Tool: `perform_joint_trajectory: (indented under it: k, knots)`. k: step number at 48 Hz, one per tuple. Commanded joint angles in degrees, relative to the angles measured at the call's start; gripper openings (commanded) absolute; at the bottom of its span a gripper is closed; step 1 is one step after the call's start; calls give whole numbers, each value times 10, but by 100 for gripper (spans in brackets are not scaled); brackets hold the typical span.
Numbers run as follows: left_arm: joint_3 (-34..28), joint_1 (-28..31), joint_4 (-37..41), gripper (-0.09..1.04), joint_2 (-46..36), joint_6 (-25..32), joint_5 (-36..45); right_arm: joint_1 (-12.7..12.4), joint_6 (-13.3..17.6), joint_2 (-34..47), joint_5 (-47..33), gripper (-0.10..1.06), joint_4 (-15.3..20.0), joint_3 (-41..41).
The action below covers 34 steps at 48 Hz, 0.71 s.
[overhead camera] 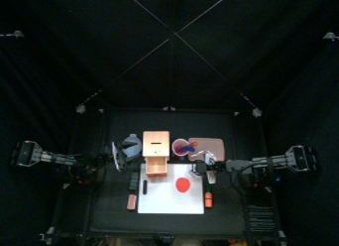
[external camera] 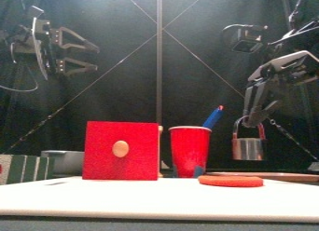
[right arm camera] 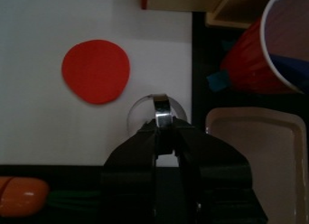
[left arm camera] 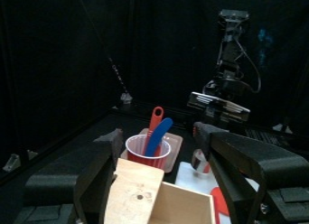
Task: Get the cutter from the drawer then cut the dough then place the extra dough in the bowl
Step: Place the cutter on the board
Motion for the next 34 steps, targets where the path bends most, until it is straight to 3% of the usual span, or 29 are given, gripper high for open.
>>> perform_joint_trajectory:
  k: [1, 19, 34]
  knots:
    - [-14, 2, 2, 98, 1, 1, -2, -4, 1, 5, -10, 51, 8, -2]
    - [-16, 23, 4, 98, 1, 3, -2, -4, 1, 21, -16, 54, 23, -4]
    - [-19, 30, 5, 98, 1, 2, -3, -7, 1, 27, -16, 78, 34, -6]
